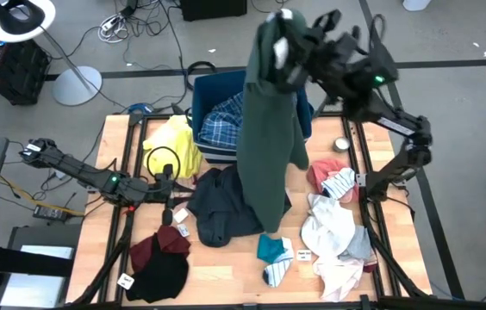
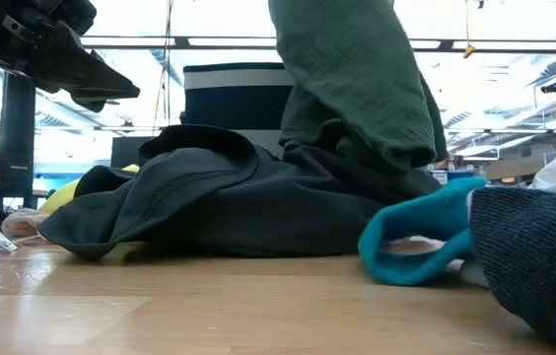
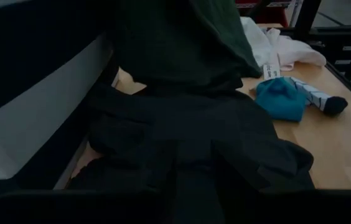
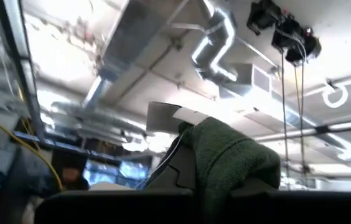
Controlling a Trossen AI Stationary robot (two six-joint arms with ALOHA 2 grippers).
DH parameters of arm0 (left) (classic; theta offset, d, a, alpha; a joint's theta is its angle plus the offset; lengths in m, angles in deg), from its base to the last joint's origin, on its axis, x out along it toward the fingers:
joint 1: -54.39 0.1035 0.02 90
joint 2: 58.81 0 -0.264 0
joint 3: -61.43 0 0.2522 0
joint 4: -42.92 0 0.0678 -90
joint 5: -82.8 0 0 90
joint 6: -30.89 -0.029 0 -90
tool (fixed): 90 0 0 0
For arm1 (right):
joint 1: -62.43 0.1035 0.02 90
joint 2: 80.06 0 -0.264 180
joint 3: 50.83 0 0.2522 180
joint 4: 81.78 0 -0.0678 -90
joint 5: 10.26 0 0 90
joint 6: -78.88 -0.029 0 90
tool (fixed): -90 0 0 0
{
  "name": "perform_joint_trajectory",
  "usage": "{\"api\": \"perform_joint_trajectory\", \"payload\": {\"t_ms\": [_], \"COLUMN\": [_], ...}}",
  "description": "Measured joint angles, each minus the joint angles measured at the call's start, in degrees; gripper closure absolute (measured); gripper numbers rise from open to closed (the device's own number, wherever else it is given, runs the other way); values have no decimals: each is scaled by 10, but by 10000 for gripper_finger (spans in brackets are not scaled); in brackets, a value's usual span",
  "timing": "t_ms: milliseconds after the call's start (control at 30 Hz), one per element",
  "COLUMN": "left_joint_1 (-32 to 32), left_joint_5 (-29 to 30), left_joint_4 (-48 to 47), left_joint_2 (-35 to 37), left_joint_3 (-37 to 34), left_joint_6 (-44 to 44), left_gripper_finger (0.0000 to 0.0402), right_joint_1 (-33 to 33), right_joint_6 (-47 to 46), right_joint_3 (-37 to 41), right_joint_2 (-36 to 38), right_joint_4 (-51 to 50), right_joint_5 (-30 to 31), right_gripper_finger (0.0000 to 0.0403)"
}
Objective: Sort clothes
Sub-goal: Put the green jacket into the blue laundry bin
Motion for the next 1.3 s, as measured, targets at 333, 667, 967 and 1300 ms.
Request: {"api": "perform_joint_trajectory", "payload": {"t_ms": [333,667,967,1300], "left_joint_1": [0,0,0,0], "left_joint_5": [-2,-2,-2,-2], "left_joint_4": [-3,-9,-9,-8], "left_joint_2": [0,0,0,0], "left_joint_3": [0,0,0,0], "left_joint_6": [13,14,13,12], "left_gripper_finger": [303,303,303,303], "right_joint_1": [-94,-190,-200,-197], "right_joint_6": [-42,-186,-211,-190], "right_joint_3": [-124,-127,-16,40], "right_joint_2": [-92,-98,-98,-97], "right_joint_4": [-233,-665,-768,-739], "right_joint_5": [9,-12,-95,-98], "right_gripper_finger": [401,401,397,369]}}
